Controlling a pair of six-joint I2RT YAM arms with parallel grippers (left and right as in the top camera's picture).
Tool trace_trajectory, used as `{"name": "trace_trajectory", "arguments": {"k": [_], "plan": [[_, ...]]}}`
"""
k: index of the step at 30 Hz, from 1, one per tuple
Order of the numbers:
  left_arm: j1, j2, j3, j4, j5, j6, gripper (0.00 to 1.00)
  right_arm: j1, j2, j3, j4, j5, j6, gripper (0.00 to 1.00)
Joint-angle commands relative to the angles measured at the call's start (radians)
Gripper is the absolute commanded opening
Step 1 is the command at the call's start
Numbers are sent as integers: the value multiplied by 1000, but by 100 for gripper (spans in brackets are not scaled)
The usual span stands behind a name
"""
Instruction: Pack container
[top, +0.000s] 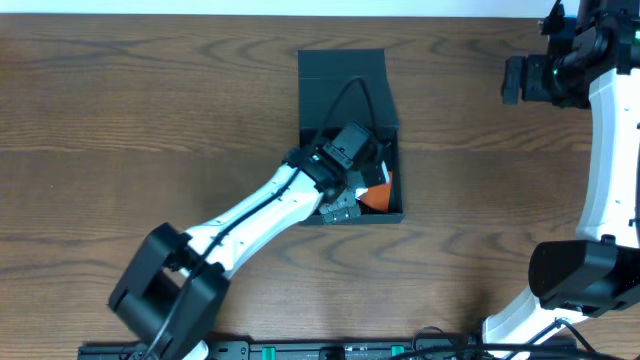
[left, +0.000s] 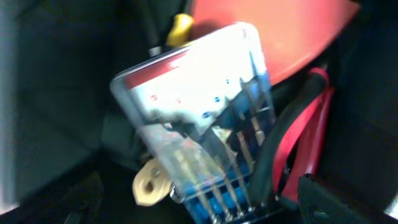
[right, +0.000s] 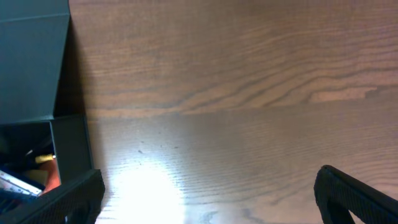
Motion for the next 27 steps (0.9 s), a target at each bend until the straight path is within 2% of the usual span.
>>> {"name": "trace_trajectory", "arguments": {"k": [1,5,8,10,14,18,19,20,22,25,27], "plan": [[64,-126,10,-2,-26,-149,98,0,-4,-5,28,-5,-50,99],[163,-235,10,-3,-27,-230,98,0,-4,-5,94,-31,-86,99],[245,-293,10,-24,-27,-283,98,0,-4,-5,101,-140,-143,99],[293,-315,10,-53,-26,-327,99,0,-4,-5,67,-215,-177,99],[377,-340,10,-153,-17,-503,98,15,-4,-5,-80,-417,-272,99],[438,-338,8,-240,122,-664,99,56,-4,-8,-127,-509,-306,96],[452,-336,8,-251,168,-705,99,65,-4,-8,-126,-509,-306,91],[463,-334,8,-254,212,-739,98,72,-4,-8,-120,-509,-306,82],[482,-332,8,-244,293,-774,98,79,-2,-8,-88,-509,-274,52],[513,-327,8,-192,436,-777,98,77,3,-8,-26,-509,-189,2],[541,-316,8,-148,515,-778,98,76,11,-8,20,-509,-131,1]]}}
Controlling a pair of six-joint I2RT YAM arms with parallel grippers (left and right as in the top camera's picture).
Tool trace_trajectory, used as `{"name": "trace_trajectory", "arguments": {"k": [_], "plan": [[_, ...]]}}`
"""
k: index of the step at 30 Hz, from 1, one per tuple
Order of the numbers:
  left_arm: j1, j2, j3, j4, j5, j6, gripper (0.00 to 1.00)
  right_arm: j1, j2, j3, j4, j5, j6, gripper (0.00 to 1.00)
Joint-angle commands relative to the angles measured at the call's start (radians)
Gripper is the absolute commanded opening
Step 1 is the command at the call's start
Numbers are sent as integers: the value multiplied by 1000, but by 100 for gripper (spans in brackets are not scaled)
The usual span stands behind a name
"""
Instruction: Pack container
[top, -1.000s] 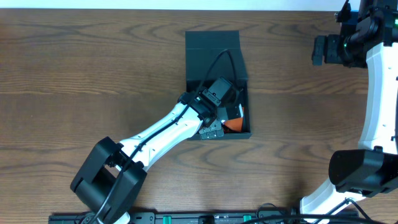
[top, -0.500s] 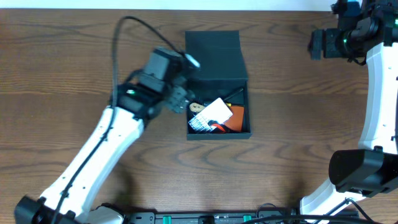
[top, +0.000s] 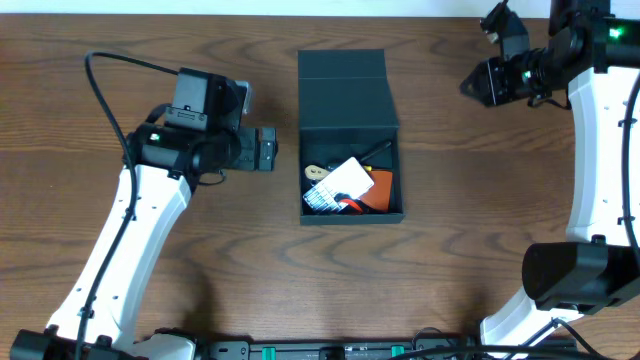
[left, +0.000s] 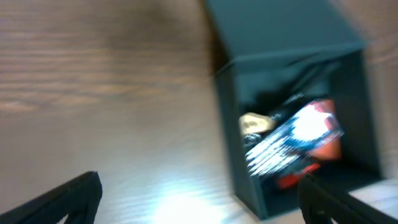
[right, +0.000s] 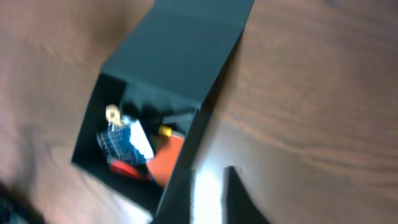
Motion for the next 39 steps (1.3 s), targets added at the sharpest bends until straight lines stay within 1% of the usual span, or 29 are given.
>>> {"name": "trace_trajectory", "arguments": {"k": [1,3,8,12,14,15,17,18,19,21,22,23,24,25,26,27,30,33,35,38,39], "plan": [[44,24,6,43,215,-58,98,-3,20,-3,46,-35,114,1],[76,48,6,78,262,-94,97,-3,40,-3,75,-51,149,1],[135,127,6,124,373,-119,95,-3,133,-3,99,-153,170,1],[149,184,6,158,438,-119,93,-4,232,-3,109,-221,191,1],[149,201,6,165,445,-120,93,-6,283,-3,119,-271,190,1],[149,206,6,165,445,-119,93,-8,311,-3,126,-295,190,2],[149,208,6,166,445,-119,93,-13,353,-3,142,-338,190,15],[149,208,6,167,445,-119,93,-14,374,-3,154,-363,190,14],[149,208,6,169,445,-119,93,-15,394,-3,166,-391,190,9],[149,208,6,175,445,-119,93,-15,428,-3,188,-435,191,10],[149,208,6,177,445,-119,93,-15,445,-3,200,-453,191,15],[149,208,6,180,445,-119,93,-15,462,-3,211,-474,192,26],[149,208,6,181,445,-119,93,-14,481,-3,225,-492,197,40],[149,208,6,181,445,-119,93,-14,492,-3,233,-500,205,44],[149,208,6,180,445,-119,93,-14,508,-3,246,-514,214,57],[149,208,6,181,444,-119,93,-14,519,-3,258,-529,219,69],[149,208,6,181,444,-119,93,-14,549,-3,299,-551,245,69],[149,208,6,181,444,-119,93,-14,562,-3,336,-550,272,80],[149,208,6,181,444,-119,93,-14,570,-3,357,-550,294,81],[149,208,6,181,444,-119,93,-13,582,-3,388,-550,344,89],[149,208,6,181,444,-119,93,-13,583,-3,397,-551,357,89]]}}
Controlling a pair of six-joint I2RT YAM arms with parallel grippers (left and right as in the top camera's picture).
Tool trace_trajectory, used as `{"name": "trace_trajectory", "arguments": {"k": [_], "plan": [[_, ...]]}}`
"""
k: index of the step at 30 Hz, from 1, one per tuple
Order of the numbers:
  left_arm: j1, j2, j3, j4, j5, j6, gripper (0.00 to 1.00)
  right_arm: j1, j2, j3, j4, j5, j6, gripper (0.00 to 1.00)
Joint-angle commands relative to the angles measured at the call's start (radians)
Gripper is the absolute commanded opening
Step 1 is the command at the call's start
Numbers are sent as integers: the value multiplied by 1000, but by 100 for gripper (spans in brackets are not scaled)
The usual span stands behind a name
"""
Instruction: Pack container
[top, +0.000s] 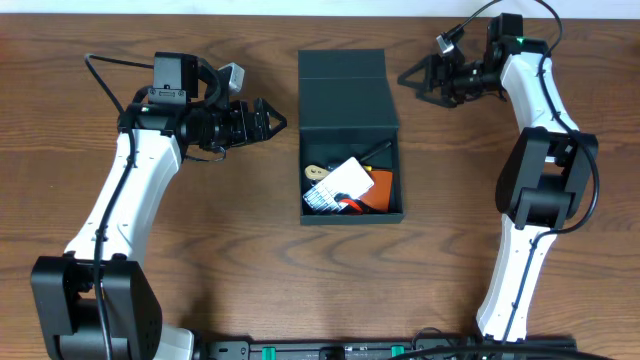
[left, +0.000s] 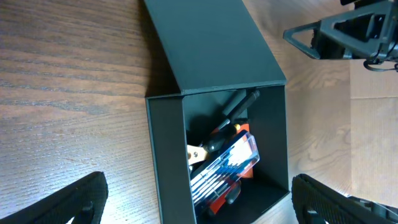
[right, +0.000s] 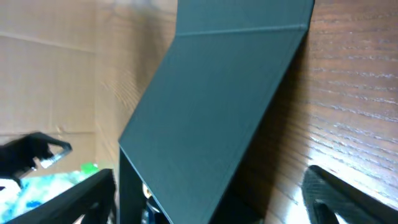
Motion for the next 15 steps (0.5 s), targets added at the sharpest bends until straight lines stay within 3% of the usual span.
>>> {"name": "trace_trajectory", "arguments": {"k": [1,8,15], "plan": [[3,3,6,3,7,-9,93,-2,24,-2,20,-38,75,89],[3,3,6,9,7,-9,93,-2,52,-2,71,-43,249,93],[3,3,6,13,7,-10,93,6,105,-2,127,-93,301,91]]}}
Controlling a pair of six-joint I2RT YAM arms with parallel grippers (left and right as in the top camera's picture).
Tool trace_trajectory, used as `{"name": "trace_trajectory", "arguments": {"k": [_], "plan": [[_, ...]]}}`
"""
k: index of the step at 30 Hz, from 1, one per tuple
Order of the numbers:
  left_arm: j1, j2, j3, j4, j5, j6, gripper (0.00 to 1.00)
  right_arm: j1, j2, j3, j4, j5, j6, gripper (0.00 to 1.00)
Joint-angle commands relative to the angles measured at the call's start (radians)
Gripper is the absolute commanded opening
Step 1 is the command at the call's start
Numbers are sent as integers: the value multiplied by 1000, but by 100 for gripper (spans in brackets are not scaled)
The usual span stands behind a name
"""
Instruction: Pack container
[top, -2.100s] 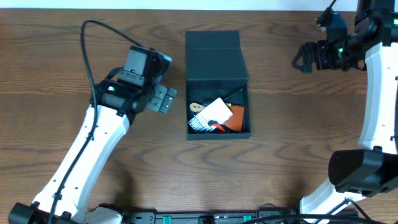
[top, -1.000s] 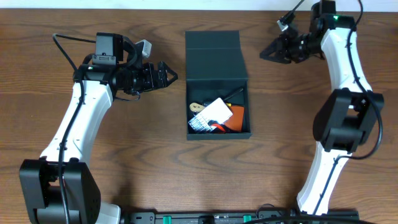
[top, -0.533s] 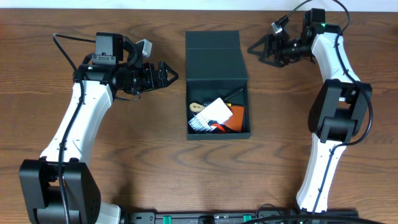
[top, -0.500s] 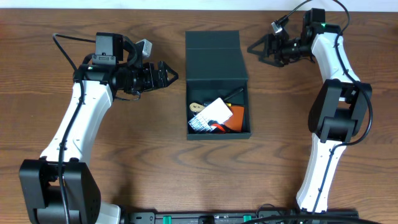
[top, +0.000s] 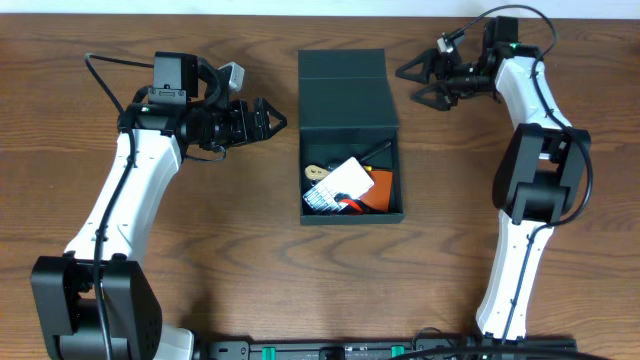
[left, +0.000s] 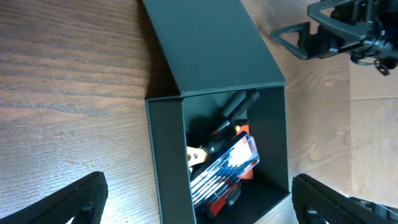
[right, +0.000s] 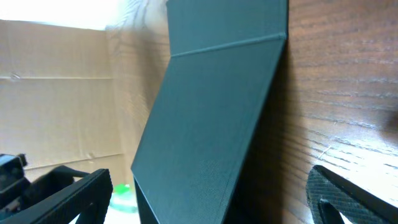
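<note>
A black box (top: 393, 170) stands open mid-table, its lid (top: 345, 88) folded back flat. Inside lie a clear case of screwdriver bits (top: 335, 186), an orange item (top: 381, 189), a tan tag (top: 314, 172) and a black pen (top: 376, 150). My left gripper (top: 272, 120) hangs open just left of the box, where lid meets body, with nothing in it. Its wrist view looks down into the box (left: 166, 149) and onto the bit case (left: 224, 165). Open and bare as well, my right gripper (top: 408, 85) sits just right of the lid (right: 217, 106).
The brown wooden table (top: 150, 260) spreads round the box on all sides. Cardboard (right: 56, 93) and something green and pale beyond the table edge show in the right wrist view. From the left wrist view the right gripper (left: 311, 38) appears past the lid.
My right gripper has shifted slightly beside the lid, still open. The left gripper, the box and its contents have not moved.
My left gripper was down inside the box, open right over the clear bit case, with the right arm far off to the right. Then the left gripper was out at the box's left, the case lying in the box. Both grippers now flank the lid, open.
</note>
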Motion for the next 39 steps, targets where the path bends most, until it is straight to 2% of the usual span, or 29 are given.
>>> {"name": "trace_trajectory", "arguments": {"k": [1,5,17,22,26,34,39], "plan": [[3,3,6,5,7,-10,93,9,50,-2,20,-50,59,91],[3,3,6,5,7,-10,93,23,72,-2,55,-70,89,94],[3,3,6,4,7,-10,93,80,131,-2,169,-109,192,91],[3,3,6,4,7,-9,93,90,131,-2,344,-233,242,91],[3,3,6,3,7,-9,93,94,131,-2,485,-284,340,91],[3,3,6,3,7,-9,93,94,131,-2,653,-412,427,89],[3,3,6,3,7,-9,93,96,131,-2,734,-522,468,84]]}}
